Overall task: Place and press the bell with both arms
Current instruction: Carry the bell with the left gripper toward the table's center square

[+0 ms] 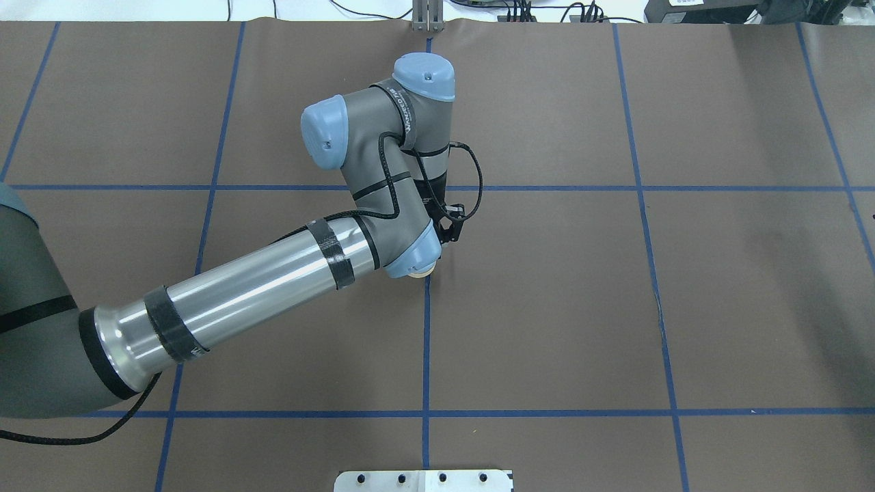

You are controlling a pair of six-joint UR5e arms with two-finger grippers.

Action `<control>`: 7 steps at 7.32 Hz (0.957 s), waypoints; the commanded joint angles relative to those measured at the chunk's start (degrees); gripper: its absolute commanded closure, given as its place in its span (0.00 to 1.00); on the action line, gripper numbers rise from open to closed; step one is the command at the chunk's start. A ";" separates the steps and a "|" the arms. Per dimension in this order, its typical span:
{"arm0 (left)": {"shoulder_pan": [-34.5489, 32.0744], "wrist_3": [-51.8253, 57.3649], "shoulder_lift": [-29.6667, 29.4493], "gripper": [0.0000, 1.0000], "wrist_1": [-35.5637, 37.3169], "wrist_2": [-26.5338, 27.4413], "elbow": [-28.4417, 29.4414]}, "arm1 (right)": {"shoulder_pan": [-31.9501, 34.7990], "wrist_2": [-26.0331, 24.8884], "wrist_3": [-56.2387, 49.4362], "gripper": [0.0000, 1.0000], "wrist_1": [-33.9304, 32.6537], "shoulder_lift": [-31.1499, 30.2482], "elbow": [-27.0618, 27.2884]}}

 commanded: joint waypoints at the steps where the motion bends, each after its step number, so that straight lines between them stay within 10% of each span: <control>1: 0.29 -0.27 -0.52 1.00 -2.01 0.07 1.38 | -0.12 0.01 0.03 0.00 0.00 0.02 0.03; 7: 1.08 -0.45 -0.52 0.78 -3.52 0.16 2.26 | -0.29 -0.08 -0.05 0.00 0.00 0.11 -0.14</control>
